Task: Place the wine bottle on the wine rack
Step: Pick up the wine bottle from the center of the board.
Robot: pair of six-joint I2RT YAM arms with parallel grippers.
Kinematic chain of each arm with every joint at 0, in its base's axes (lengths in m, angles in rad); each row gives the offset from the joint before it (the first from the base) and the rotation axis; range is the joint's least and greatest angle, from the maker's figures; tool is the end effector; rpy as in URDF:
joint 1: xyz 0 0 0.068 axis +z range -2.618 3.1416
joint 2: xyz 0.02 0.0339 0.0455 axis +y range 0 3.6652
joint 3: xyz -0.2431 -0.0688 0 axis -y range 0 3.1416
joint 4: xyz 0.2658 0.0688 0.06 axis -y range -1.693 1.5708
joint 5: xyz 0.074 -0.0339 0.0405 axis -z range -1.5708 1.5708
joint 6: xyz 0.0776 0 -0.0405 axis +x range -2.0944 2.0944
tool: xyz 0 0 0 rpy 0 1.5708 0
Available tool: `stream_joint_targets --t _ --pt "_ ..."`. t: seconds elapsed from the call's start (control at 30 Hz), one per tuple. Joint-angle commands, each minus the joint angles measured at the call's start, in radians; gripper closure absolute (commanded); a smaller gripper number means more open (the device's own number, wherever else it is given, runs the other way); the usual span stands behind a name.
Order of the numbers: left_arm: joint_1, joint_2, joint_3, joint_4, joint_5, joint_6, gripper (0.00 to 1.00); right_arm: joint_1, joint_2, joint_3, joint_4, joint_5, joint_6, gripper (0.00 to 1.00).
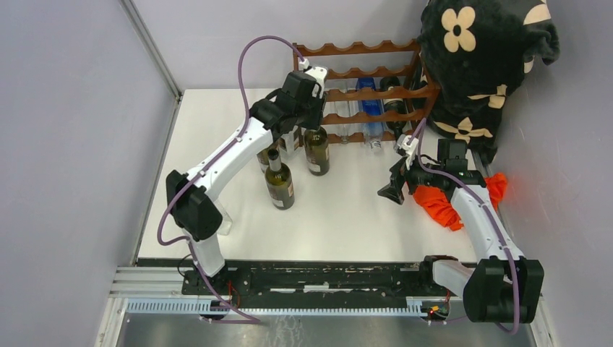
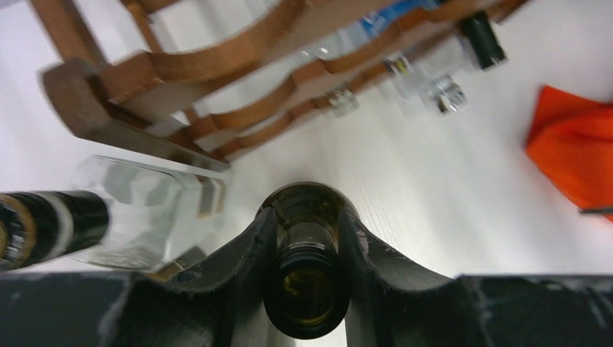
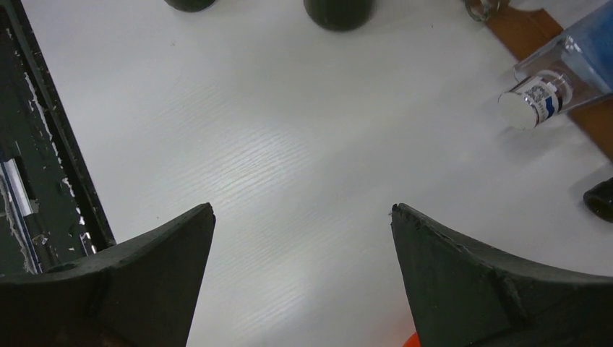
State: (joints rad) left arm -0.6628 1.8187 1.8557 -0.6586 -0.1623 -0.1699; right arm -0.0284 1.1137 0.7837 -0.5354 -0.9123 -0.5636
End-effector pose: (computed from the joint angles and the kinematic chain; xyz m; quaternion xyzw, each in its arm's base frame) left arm 0.3746 -0.2765 0.3313 0.1804 0.8688 -0.1183 0.4457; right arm 0.2640 0.0539 0.2098 -0.3695 0.7723 0.3049 0.4172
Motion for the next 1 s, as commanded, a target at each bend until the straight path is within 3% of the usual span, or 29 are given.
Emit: stream_joint_targets --t 0.0,0.13,0.2,0.33,0.5,0.7,0.97 --pt "-0.006 -0.174 -0.068 0.165 0.257 -0.008 0.98 -0.004 -0.047 0.106 -0.115 -0.093 -0.267 0.02" --pt "-0.011 -0.267 -0.176 0.317 0.363 -0.093 0.98 -0.004 -0.119 0.096 -0.124 -0.195 -0.529 0.02" --pt "-0.022 -0.291 -0.210 0.362 0.401 -0.138 0.98 -0.003 -0.142 0.075 -0.068 -0.269 -0.537 0.02" --pt "-0.070 -0.319 -0.251 0.415 0.398 -0.196 0.98 0.065 -0.155 0.039 0.220 -0.220 -0.186 0.02" --pt "-0.137 -0.329 -0.283 0.463 0.325 -0.230 0.98 0.196 -0.141 0.062 0.248 -0.103 -0.056 0.02" --pt "-0.197 -0.307 -0.285 0.519 0.268 -0.229 0.98 0.233 -0.145 -0.044 0.495 -0.051 0.314 0.02" --pt "-0.227 -0.276 -0.269 0.539 0.274 -0.239 0.98 0.248 -0.123 -0.124 0.613 0.006 0.450 0.02"
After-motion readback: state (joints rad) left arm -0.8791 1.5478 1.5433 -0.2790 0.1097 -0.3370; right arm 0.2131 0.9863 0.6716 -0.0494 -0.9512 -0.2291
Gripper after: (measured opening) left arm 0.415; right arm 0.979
